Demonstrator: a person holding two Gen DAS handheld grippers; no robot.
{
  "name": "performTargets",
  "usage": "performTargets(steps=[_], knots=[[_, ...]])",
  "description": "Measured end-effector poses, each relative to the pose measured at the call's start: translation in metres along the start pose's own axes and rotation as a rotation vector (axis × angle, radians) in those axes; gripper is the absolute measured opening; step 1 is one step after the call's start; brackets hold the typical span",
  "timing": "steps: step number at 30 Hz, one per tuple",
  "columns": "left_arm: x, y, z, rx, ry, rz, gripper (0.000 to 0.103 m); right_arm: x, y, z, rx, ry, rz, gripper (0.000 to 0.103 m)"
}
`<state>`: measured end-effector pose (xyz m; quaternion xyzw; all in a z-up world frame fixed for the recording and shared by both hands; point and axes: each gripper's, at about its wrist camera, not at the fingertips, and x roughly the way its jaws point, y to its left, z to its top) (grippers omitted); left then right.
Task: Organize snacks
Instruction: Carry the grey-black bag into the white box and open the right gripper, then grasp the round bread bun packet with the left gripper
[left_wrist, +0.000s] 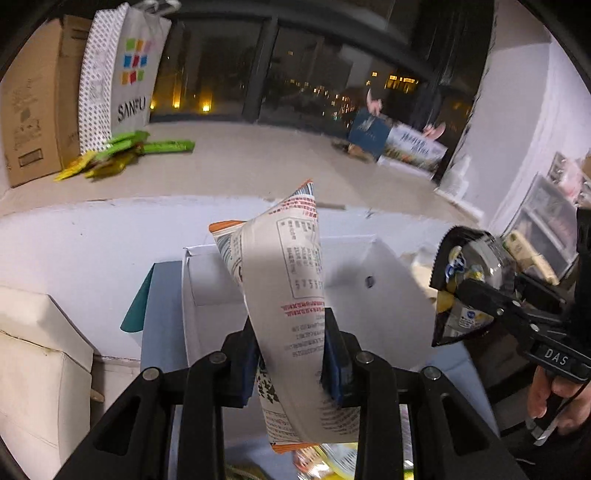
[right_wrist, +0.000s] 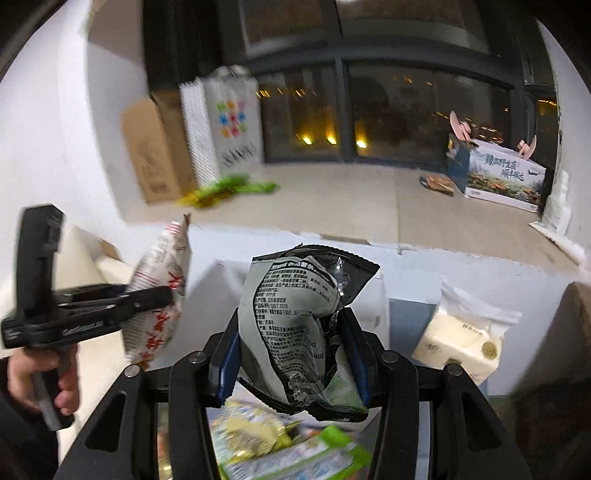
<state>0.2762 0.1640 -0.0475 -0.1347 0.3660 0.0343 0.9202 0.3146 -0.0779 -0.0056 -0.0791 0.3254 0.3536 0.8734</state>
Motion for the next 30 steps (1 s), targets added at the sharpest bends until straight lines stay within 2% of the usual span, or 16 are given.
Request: performTargets(steps=[3, 5, 6, 8, 9, 10, 12, 14, 17, 20, 21, 22, 24, 27, 30], knots=[[0.026, 0.006, 0.010, 0.003, 0.035, 0.033, 0.034, 0.035, -0.003, 0.008, -0.020, 0.058, -0.029, 0.053], [0.041, 0.007, 0.009, 0.021, 0.065, 0.092, 0.041, 0.056, -0.008, 0.010, -0.037, 0.105, -0.031, 0.054], [0.046, 0.008, 0.009, 0.027, 0.069, 0.112, 0.049, 0.065, -0.010, 0.010, -0.043, 0.123, -0.036, 0.055], [0.048, 0.012, 0.008, 0.021, 0.055, 0.131, 0.098, 0.077, -0.014, 0.008, -0.031, 0.151, -0.071, 0.065], [0.045, 0.012, 0.006, 0.020, 0.036, 0.119, 0.103, 0.079, -0.018, 0.006, -0.011, 0.150, -0.076, 0.082], [0.041, 0.012, 0.004, 0.023, 0.028, 0.111, 0.103, 0.079, -0.022, 0.005, 0.006, 0.145, -0.064, 0.103], [0.031, 0.012, 0.000, 0.026, 0.016, 0.102, 0.103, 0.073, -0.029, 0.004, 0.050, 0.119, -0.049, 0.103], [0.011, 0.007, -0.007, 0.053, -0.037, 0.084, 0.103, 0.062, -0.033, 0.001, 0.072, 0.077, -0.049, 0.103], [-0.026, -0.006, -0.018, 0.126, -0.152, 0.095, 0.103, 0.032, -0.036, -0.003, 0.110, 0.000, 0.009, 0.103], [-0.067, -0.009, -0.036, 0.122, -0.291, 0.034, 0.103, -0.001, -0.037, -0.010, 0.146, -0.057, 0.070, 0.103], [-0.075, -0.010, -0.039, 0.130, -0.312, 0.033, 0.103, -0.007, -0.035, -0.012, 0.150, -0.073, 0.087, 0.103], [-0.087, -0.012, -0.049, 0.148, -0.316, 0.032, 0.103, -0.021, -0.032, -0.017, 0.149, -0.090, 0.112, 0.103], [-0.102, -0.018, -0.061, 0.146, -0.274, 0.040, 0.103, -0.042, -0.025, -0.026, 0.130, -0.113, 0.140, 0.103], [-0.125, -0.020, -0.088, 0.107, -0.259, -0.031, 0.103, -0.079, -0.012, -0.048, 0.089, -0.171, 0.176, 0.103], [-0.143, -0.026, -0.120, 0.114, -0.245, -0.058, 0.103, -0.111, -0.002, -0.077, 0.065, -0.213, 0.210, 0.103]])
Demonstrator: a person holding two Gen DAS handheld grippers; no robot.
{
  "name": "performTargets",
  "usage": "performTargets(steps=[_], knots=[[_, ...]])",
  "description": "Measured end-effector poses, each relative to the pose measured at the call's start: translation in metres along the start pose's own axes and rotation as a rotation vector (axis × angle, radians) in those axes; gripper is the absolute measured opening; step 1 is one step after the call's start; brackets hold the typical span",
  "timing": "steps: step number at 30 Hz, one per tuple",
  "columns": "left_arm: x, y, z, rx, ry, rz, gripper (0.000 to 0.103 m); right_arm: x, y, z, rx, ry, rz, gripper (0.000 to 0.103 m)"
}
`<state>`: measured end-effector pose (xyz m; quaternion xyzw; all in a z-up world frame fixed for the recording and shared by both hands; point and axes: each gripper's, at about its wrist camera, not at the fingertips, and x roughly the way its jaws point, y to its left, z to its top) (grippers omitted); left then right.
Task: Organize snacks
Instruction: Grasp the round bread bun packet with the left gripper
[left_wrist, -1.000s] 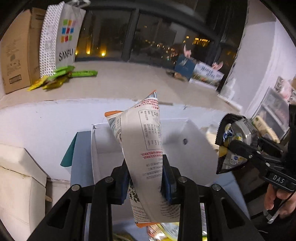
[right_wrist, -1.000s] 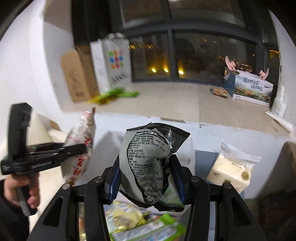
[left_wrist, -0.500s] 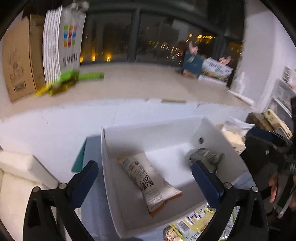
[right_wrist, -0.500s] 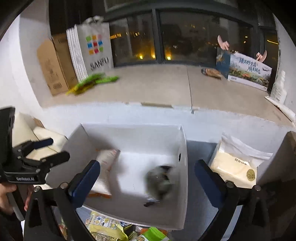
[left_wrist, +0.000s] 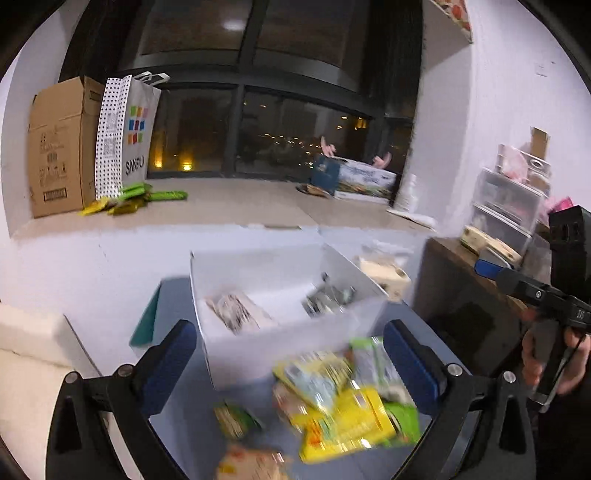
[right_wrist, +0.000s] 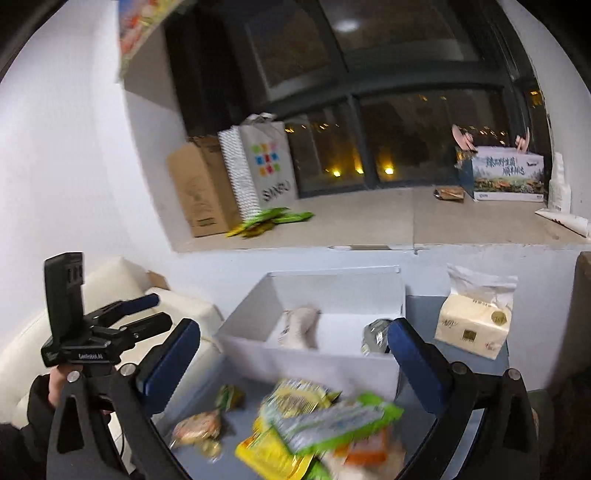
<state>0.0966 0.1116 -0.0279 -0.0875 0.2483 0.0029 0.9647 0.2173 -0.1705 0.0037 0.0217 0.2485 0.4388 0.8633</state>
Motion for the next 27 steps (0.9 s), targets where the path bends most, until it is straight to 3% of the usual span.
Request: performTargets(steps=[4, 12, 14, 22, 27], knots=[[-0.026, -0.015, -0.033, -0.005, -0.011, -0.003, 0.103, -0.034, 0.013, -0.038, -0.017, -0.014, 0.009, 0.103], [-0.044, -0.012, -0.072, -0.055, 0.033, -0.028, 0.103, -0.057, 0.043, -0.108, -0.204, 0.022, -0.141, 0.103], [-0.036, -0.007, -0.079, -0.056, 0.075, -0.038, 0.103, -0.058, 0.048, -0.115, -0.224, 0.043, -0.124, 0.103], [0.048, 0.036, -0.117, -0.128, 0.393, -0.118, 0.103, -0.055, 0.059, -0.124, -0.245, 0.059, -0.081, 0.103], [0.086, 0.065, -0.134, -0.208, 0.521, -0.108, 0.103, -0.051, 0.066, -0.131, -0.278, 0.080, -0.081, 0.103]])
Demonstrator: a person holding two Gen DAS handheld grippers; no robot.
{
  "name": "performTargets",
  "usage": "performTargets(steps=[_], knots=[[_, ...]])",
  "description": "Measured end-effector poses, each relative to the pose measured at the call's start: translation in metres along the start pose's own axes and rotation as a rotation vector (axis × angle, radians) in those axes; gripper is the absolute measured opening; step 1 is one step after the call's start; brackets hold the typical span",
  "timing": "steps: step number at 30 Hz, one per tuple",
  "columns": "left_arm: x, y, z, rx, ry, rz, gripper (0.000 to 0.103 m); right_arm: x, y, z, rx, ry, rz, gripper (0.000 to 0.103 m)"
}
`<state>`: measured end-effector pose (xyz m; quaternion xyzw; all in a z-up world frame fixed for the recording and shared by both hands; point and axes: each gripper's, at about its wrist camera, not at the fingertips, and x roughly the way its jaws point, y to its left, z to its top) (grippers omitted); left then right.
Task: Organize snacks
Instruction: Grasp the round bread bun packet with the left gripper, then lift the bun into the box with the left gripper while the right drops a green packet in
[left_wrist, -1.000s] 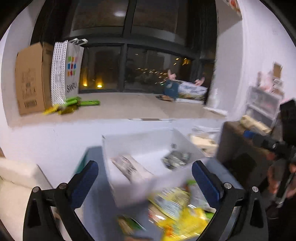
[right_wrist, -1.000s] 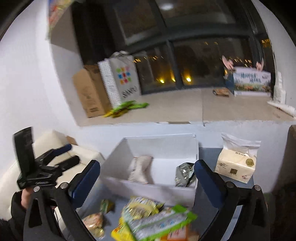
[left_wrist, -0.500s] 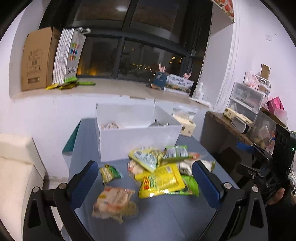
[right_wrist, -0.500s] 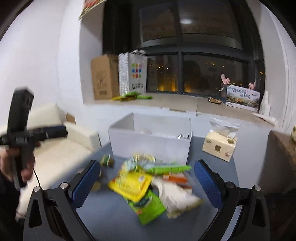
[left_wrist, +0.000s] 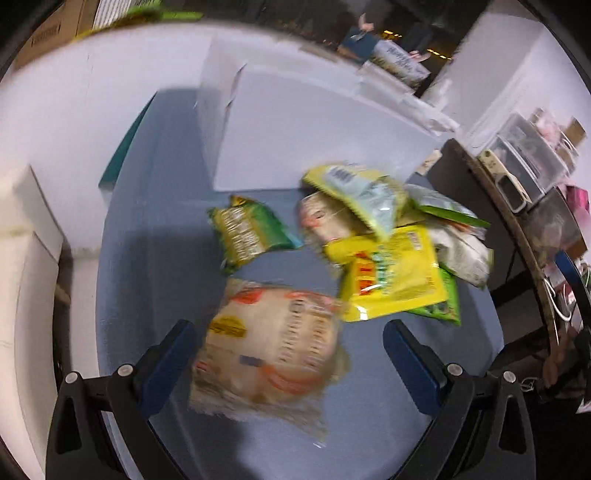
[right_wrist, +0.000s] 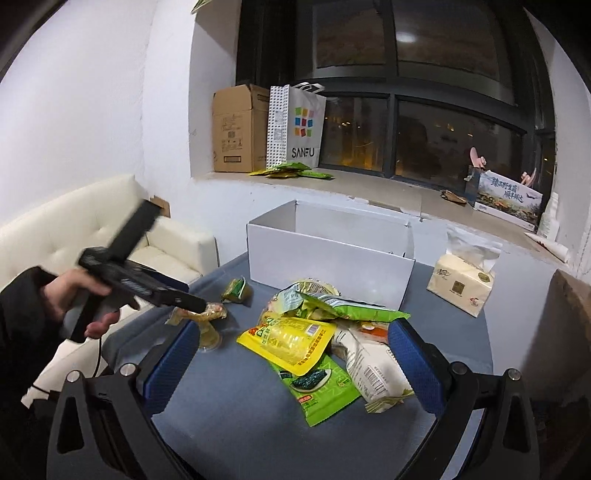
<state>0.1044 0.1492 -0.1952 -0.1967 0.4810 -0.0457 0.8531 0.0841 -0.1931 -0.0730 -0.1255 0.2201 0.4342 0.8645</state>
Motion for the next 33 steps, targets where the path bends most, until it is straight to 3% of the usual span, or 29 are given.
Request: performTargets(steps=[4, 6, 8, 12, 21, 26, 33], knots=[[0.015, 0.008, 0.003, -0.023, 0.050, -0.004, 0.101, 0.005, 0.006, -0.003, -0.014, 0.013, 0.009, 0.103], [0.016, 0.003, 0.003, 0.002, 0.056, 0.022, 0.082, 0.008, 0.009, -0.004, -0.019, 0.020, 0.004, 0.103], [0.015, 0.000, 0.001, 0.002, 0.054, -0.001, 0.078, 0.009, 0.010, -0.005, -0.019, 0.025, 0.011, 0.103], [-0.007, -0.015, -0.006, 0.043, -0.059, 0.036, 0.078, 0.011, 0.011, -0.005, -0.025, 0.032, 0.014, 0.103], [-0.124, -0.030, -0.028, 0.030, -0.435, 0.025, 0.078, 0.038, 0.019, 0.011, -0.042, 0.077, 0.079, 0.103], [-0.178, -0.024, -0.048, -0.004, -0.587, 0.047, 0.078, 0.101, 0.034, 0.040, -0.039, 0.174, 0.192, 0.103], [-0.200, -0.013, -0.062, -0.013, -0.639, 0.038, 0.078, 0.214, 0.065, 0.068, -0.065, 0.361, 0.210, 0.103]])
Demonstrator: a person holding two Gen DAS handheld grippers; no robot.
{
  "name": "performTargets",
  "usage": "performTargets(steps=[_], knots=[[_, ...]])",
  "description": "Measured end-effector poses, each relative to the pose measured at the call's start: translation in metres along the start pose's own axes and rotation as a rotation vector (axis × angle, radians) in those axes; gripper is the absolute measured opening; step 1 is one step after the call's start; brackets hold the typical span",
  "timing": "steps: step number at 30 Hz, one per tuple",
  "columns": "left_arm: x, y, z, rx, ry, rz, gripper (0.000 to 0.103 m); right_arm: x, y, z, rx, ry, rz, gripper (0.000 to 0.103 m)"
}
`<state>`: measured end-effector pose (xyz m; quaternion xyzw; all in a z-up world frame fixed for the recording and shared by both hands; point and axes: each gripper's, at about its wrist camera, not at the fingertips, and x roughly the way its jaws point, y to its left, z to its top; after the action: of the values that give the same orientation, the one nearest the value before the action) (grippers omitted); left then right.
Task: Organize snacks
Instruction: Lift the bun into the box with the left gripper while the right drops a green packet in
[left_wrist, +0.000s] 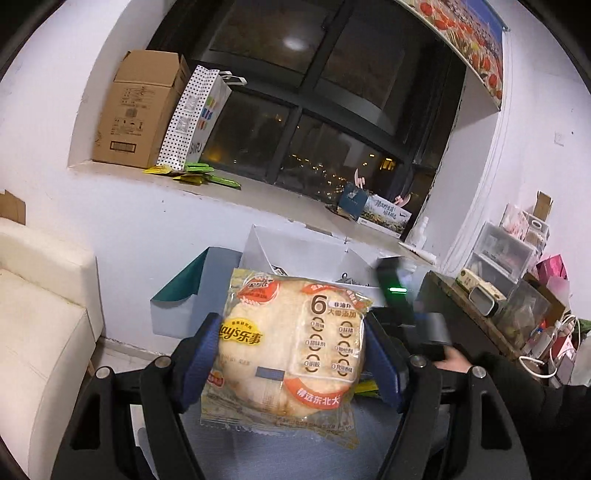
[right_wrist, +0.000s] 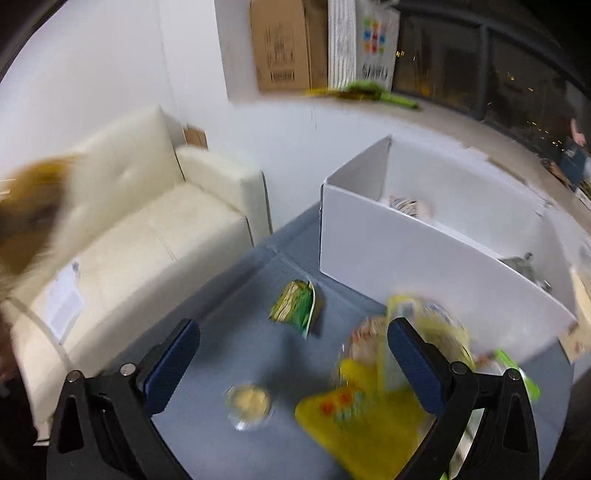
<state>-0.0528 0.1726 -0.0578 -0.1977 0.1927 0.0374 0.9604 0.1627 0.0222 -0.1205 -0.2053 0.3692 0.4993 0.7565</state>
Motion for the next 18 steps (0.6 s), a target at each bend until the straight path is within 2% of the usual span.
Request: performTargets(steps=[3, 5, 6, 7, 8, 14, 18], knots=[[0.000, 0.002, -0.003, -0.015, -0.003, -0.010, 0.078, 0.043, -0.002, 0.015, 0.023, 0.085, 0.029, 0.103], [0.000, 0.005, -0.007, -0.019, 0.002, -0.012, 0.078, 0.069, -0.008, 0.019, 0.056, 0.149, 0.015, 0.100], [0.000, 0.006, -0.008, -0.026, 0.004, -0.019, 0.078, 0.083, -0.012, 0.019, 0.074, 0.174, 0.014, 0.089], [0.000, 0.006, -0.008, -0.032, 0.006, -0.023, 0.078, 0.089, -0.014, 0.018, 0.076, 0.187, 0.021, 0.061], [0.002, 0.007, -0.010, -0.037, 0.009, -0.027, 0.078, 0.096, -0.016, 0.016, 0.076, 0.206, 0.033, 0.038], [0.010, -0.001, -0.015, -0.030, 0.025, -0.049, 0.078, 0.072, -0.015, 0.006, 0.059, 0.136, 0.084, 0.026], [0.019, -0.012, -0.013, -0.003, 0.036, -0.069, 0.078, 0.020, -0.010, -0.004, 0.044, 0.024, 0.094, 0.026]])
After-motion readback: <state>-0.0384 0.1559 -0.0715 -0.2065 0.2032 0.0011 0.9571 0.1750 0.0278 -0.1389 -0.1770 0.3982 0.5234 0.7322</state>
